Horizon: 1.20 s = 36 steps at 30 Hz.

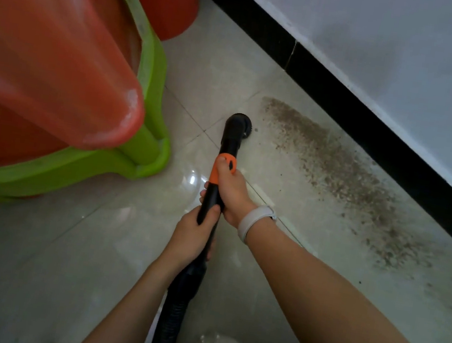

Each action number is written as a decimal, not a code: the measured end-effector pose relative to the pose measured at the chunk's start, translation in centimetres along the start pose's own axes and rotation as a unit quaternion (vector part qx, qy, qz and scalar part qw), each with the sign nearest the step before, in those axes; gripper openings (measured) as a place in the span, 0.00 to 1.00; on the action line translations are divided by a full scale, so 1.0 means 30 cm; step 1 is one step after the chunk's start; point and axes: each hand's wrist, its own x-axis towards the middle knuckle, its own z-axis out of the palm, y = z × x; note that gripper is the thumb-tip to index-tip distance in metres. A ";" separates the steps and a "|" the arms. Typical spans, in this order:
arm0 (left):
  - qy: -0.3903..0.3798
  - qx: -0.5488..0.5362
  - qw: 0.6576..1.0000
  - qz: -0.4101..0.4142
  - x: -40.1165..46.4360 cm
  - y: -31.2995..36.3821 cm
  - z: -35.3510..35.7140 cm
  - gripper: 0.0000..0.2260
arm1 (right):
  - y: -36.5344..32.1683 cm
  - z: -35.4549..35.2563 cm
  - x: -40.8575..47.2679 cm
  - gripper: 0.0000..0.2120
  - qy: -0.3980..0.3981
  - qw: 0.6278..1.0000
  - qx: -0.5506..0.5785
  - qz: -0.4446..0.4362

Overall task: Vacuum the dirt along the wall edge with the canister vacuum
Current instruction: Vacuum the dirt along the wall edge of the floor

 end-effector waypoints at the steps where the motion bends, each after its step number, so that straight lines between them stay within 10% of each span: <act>1: -0.002 0.002 1.000 -0.001 -0.007 -0.008 0.005 0.13 | 0.015 -0.006 -0.003 0.13 0.005 1.000 0.006 -0.008; 19: -0.137 0.058 0.989 -0.002 -0.120 -0.068 0.108 0.16 | 0.184 -0.208 -0.113 0.14 0.119 0.977 0.166 -0.053; 36: 0.107 0.047 0.993 0.015 0.047 0.002 -0.006 0.23 | -0.008 0.052 0.098 0.16 -0.003 1.000 0.015 -0.027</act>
